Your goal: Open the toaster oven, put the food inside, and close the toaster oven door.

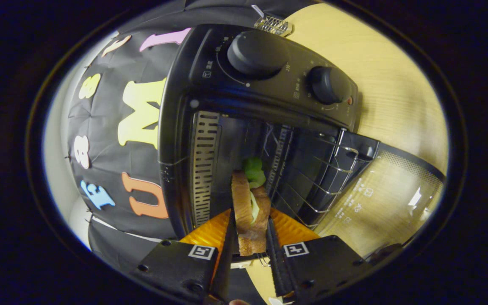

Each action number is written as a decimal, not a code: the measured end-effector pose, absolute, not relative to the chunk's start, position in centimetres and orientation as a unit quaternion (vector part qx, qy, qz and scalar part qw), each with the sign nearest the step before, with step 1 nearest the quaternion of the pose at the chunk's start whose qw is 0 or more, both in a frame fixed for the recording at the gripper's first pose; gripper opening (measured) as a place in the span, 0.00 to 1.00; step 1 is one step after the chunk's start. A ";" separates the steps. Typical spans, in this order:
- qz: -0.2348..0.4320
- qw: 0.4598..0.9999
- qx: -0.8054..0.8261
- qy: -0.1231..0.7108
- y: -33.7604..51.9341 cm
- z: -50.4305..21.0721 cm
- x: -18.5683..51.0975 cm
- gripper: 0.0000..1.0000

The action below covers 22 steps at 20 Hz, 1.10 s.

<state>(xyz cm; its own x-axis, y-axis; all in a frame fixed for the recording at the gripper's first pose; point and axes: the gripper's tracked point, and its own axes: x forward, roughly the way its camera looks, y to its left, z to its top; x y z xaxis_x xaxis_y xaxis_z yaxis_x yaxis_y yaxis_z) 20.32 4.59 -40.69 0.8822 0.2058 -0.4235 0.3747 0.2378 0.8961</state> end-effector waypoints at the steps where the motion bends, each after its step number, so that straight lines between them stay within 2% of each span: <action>1: -0.056 0.747 0.612 0.252 5.3 -40.7 20.0 0.63; 4: -0.043 0.766 0.565 0.304 6.9 -40.6 19.2 0.89; 7: -0.046 0.795 0.487 0.359 7.7 -40.6 17.3 0.99; 11: -0.039 0.822 0.381 0.422 8.1 -40.8 14.8 1.00; 17: -0.001 0.853 0.285 0.436 8.5 -37.8 10.8 1.00; 22: 0.023 0.878 0.150 0.455 6.9 -38.0 4.3 1.00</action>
